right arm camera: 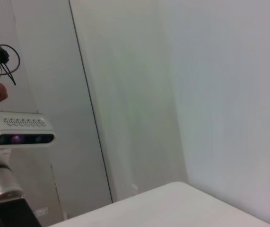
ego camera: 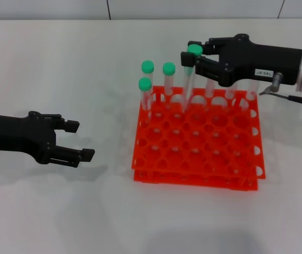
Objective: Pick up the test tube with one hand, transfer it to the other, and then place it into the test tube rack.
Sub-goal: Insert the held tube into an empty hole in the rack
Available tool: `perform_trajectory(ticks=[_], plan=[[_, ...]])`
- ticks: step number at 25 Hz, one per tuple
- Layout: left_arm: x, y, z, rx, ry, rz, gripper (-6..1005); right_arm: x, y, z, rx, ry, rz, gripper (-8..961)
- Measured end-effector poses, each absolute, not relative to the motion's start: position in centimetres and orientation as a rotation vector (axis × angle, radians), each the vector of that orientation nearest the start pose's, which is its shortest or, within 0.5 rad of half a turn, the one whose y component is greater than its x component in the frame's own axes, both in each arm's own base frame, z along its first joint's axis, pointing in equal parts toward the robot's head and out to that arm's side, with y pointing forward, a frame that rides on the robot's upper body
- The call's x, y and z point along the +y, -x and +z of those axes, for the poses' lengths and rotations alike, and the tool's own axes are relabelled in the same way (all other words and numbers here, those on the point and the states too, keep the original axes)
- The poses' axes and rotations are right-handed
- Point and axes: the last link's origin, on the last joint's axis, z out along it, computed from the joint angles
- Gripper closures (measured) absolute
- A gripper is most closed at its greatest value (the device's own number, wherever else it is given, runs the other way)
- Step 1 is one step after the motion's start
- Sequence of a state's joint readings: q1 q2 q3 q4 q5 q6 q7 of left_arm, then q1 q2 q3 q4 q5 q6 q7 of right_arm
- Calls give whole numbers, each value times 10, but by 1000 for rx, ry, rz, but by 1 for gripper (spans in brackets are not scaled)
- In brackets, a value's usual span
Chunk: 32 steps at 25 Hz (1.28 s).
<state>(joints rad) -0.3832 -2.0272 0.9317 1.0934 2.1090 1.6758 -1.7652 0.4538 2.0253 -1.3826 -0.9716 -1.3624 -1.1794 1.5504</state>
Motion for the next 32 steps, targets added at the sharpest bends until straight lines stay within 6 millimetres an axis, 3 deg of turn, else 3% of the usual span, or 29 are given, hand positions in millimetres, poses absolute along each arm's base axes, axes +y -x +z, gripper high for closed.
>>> perform_trajectory(ticks=[32], plan=[[307,262,42,-739,2864,-269,108,369,-159,-34,354,2554,879,687]])
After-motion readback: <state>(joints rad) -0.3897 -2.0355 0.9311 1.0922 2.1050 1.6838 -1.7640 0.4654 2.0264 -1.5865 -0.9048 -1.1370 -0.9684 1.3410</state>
